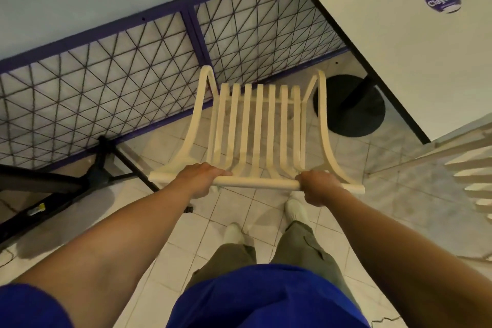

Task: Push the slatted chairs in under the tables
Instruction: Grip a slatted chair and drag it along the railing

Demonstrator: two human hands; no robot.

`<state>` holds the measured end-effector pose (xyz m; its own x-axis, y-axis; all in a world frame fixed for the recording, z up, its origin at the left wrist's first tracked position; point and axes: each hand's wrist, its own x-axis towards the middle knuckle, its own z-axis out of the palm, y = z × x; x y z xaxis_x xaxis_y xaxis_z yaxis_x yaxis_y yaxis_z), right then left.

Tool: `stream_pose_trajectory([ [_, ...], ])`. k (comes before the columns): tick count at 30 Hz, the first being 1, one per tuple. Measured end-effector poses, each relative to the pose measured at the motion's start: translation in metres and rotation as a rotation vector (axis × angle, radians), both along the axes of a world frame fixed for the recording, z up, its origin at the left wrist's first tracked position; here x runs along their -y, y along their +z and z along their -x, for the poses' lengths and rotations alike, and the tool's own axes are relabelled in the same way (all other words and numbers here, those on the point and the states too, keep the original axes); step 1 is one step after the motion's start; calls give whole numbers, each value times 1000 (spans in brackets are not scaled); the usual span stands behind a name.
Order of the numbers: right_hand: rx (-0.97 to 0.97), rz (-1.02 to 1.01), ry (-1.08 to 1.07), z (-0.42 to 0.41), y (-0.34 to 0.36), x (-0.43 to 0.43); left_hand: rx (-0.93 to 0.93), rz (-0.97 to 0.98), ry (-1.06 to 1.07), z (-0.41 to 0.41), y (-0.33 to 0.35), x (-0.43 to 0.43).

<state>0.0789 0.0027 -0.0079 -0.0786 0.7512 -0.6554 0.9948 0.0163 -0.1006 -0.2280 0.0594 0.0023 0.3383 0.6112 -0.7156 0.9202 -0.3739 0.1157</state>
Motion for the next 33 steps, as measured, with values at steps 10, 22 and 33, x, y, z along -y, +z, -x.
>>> stream_pose_trajectory([
  [10,34,1,-61,14,-1,11,33,-77,-76,7,-3,-16],
  [22,-79,135,-41,8,-10,-3,35,-69,-44,13,-12,-17],
  [33,-155,248,11,5,-13,-12,-8,-45,-50,9,-19,-20],
])
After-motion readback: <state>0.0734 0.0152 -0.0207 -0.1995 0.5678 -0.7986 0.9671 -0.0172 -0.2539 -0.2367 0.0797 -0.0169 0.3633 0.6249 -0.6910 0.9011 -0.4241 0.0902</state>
